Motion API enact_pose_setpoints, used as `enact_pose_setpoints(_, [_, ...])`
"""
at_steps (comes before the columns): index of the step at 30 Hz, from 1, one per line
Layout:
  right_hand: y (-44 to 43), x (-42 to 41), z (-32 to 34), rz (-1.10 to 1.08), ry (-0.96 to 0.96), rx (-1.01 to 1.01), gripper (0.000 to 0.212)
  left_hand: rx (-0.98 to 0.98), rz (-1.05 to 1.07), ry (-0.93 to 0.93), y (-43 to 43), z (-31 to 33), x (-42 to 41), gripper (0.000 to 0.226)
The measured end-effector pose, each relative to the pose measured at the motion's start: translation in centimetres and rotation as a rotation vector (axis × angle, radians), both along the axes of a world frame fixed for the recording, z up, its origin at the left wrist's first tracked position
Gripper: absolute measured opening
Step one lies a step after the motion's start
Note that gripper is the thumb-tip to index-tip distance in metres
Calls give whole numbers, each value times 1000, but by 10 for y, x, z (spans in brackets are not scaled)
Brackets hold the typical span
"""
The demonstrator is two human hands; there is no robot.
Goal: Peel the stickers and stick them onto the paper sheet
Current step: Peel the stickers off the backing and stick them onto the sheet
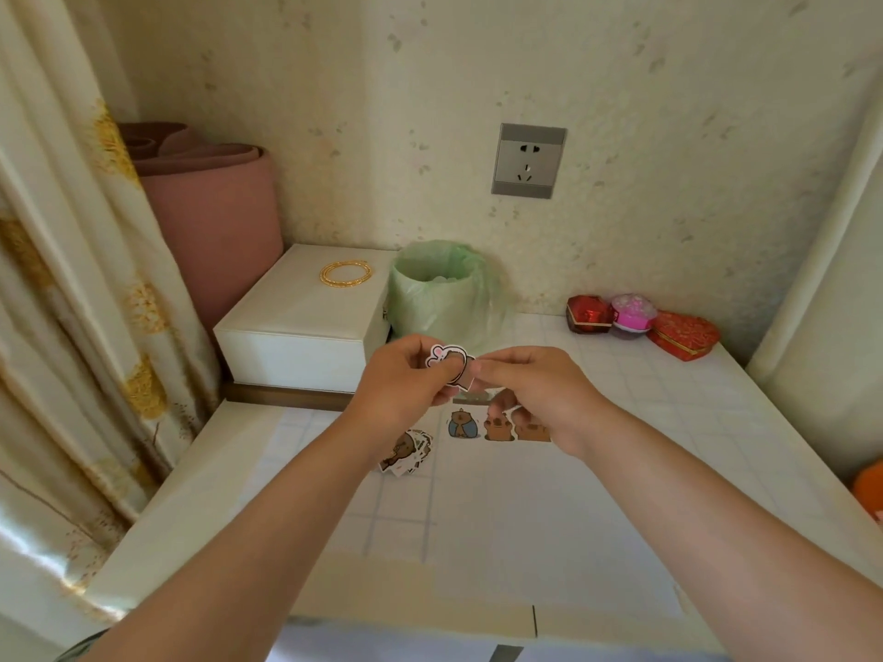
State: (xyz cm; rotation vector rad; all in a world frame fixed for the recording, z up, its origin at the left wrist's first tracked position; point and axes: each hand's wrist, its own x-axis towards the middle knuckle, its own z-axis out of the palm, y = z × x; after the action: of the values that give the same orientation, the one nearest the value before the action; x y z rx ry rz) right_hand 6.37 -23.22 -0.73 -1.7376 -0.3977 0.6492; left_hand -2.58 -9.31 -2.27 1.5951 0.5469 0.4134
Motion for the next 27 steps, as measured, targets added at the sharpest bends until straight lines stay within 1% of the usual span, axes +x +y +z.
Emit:
enact_pose_setpoints(3, [-2,6,-1,-15,0,-10,13,25,-2,-8,-4,2,8,9])
enact_pose_setpoints(5, [-3,11,-3,-38,-56,-24,9,98,-17,2,-7,1,13,8])
enact_pose_setpoints(8, [-1,16,-8,-63,-293,-110,9,211,-25,52,-10,-3,18,5])
enact_pose_setpoints(10, [0,17,-11,-63,-383,-127,11,252,-12,59,-12,-5,21,2])
enact_pose_setpoints(12, [0,17,-10,-68,-334,-102,10,248,-3,56,-13,-5,23,2])
enact_pose_setpoints(13, [0,18,-8,-65,-249,-82,10,235,5,50,-13,-4,23,2])
enact_pose_setpoints(16, [-4,27,-2,13,74,-30,20,203,24,24,-12,0,24,4])
enact_pose_setpoints(17, [-7,31,-1,47,136,-20,21,179,15,5,-12,2,23,4])
enact_pose_setpoints(19, [-11,37,0,107,201,-5,18,140,-18,-30,-14,6,21,3])
enact_pose_setpoints(21, [-14,39,0,145,211,-2,17,141,-43,-48,-15,7,19,2])
enact_pose_setpoints(24, [-15,36,0,143,143,-1,16,140,-55,-59,-15,6,17,4])
enact_pose_setpoints(27, [-11,28,1,85,-92,-51,16,124,-54,-65,-15,5,17,5])
